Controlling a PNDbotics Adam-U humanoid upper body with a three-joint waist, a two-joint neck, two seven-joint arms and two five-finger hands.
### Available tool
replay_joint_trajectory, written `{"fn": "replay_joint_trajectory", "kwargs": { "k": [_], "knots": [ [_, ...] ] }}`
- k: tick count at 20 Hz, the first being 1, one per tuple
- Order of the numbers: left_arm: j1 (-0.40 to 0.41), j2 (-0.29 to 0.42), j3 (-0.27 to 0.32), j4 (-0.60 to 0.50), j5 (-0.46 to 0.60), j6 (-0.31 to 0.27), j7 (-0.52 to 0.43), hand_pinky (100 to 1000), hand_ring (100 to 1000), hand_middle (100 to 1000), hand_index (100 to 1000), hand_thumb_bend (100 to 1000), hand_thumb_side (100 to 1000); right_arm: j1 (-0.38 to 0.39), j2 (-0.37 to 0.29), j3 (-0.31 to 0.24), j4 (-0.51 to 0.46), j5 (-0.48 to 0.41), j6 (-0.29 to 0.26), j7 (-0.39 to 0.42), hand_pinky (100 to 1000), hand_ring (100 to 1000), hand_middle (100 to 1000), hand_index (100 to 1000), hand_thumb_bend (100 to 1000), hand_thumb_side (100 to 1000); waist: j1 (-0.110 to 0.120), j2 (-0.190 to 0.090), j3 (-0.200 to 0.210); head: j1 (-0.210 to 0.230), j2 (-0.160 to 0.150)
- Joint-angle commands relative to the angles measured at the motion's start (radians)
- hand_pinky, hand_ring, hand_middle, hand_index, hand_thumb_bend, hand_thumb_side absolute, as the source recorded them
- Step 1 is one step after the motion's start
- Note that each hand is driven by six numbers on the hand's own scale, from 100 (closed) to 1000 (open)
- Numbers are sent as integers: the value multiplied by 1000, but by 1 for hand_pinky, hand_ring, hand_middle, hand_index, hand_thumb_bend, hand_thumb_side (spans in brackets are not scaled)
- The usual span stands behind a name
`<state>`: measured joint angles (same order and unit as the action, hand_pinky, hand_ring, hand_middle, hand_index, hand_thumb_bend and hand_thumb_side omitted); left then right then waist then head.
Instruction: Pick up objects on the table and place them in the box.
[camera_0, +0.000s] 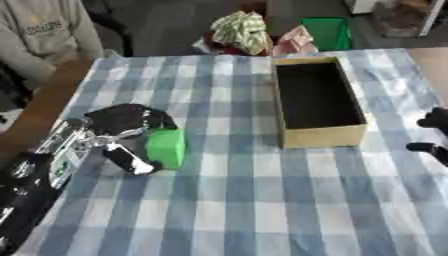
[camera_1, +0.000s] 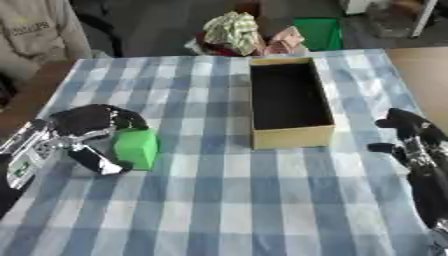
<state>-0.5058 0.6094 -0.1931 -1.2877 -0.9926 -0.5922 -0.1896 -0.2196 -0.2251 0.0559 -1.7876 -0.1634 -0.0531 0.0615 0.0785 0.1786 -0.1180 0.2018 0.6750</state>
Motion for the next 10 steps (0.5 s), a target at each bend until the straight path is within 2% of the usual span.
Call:
{"fn": "replay_joint_trajectory", "kwargs": {
  "k": [1, 6, 10],
  "knots": [
    [-11, 2, -14, 21, -40, -6, 18, 760, 773, 798, 887, 424, 459, -8, -9, -1, -9, 2, 0, 3, 644, 1000, 678, 822, 100, 613, -2, -11, -4, 4, -6],
    [-15, -3, -18, 40, -53, -14, 11, 746, 726, 730, 876, 384, 444, -7, -8, -1, -8, 3, 0, 3, 645, 1000, 679, 822, 100, 615, -2, -11, -5, 3, -5],
    [-13, -3, -14, 41, -26, -18, -4, 698, 582, 520, 847, 275, 388, -7, -7, -1, -7, 3, 0, 3, 645, 1000, 678, 822, 100, 617, -1, -11, -4, 2, -4]
  ]
}}
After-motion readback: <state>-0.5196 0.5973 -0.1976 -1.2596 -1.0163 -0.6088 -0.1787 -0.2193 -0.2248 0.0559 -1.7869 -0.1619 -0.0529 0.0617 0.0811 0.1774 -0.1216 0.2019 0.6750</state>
